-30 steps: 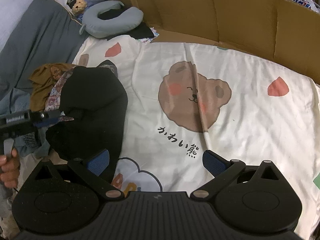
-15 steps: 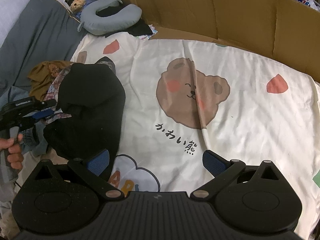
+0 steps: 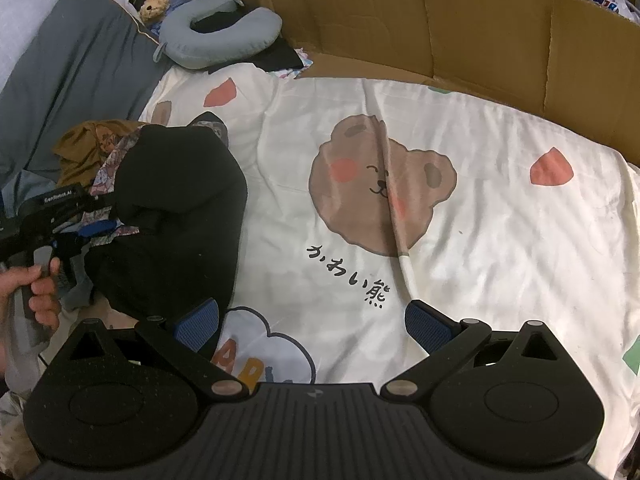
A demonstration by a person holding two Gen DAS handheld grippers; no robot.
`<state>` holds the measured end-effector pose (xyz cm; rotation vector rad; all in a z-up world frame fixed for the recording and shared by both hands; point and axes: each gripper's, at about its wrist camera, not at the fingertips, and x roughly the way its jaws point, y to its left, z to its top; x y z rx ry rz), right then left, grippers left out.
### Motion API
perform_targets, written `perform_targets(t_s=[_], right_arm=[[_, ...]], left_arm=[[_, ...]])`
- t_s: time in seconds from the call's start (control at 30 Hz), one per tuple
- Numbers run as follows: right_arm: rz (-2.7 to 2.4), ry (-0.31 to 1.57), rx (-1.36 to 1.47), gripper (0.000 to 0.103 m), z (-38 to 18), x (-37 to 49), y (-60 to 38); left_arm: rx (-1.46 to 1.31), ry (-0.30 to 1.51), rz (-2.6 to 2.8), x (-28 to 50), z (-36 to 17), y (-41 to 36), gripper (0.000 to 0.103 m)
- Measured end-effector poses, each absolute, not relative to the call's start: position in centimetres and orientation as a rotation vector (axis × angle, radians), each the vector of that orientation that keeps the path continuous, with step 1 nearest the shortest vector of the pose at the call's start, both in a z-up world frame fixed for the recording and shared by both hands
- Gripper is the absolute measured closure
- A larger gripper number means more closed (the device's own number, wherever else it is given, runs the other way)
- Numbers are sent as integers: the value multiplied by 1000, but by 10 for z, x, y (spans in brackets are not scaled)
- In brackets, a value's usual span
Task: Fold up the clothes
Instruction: 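Lift the black garment with patterned lining out of the pile with the left gripper, then grasp the garment edge with the right gripper while the left gripper holds it up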
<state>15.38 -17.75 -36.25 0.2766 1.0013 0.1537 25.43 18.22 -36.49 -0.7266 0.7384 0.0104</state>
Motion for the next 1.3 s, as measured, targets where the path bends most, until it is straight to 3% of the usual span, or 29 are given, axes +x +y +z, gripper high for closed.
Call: perform_targets(t_s=[0.07, 0.13, 0.2, 0.23, 0.83, 1.3], right_arm=[[153, 1003, 276, 1, -363, 154, -178], [151, 1005, 276, 1, -363, 154, -178], [151, 1006, 275, 1, -364, 154, -177], [152, 1006, 275, 1, -364, 154, -177], [186, 950, 252, 1, -349, 155, -170], [193, 874, 245, 1, -332, 150, -174]], left_arm=[[-743, 693, 7, 254, -362, 188, 69], [-770, 669, 21, 254, -361, 194, 74], [-792, 664, 32, 255, -362, 198, 96], [-795, 666, 34, 255, -362, 200, 99], [-725, 611, -311, 246, -297, 140, 100], [-608, 748, -675, 243, -295, 26, 100]])
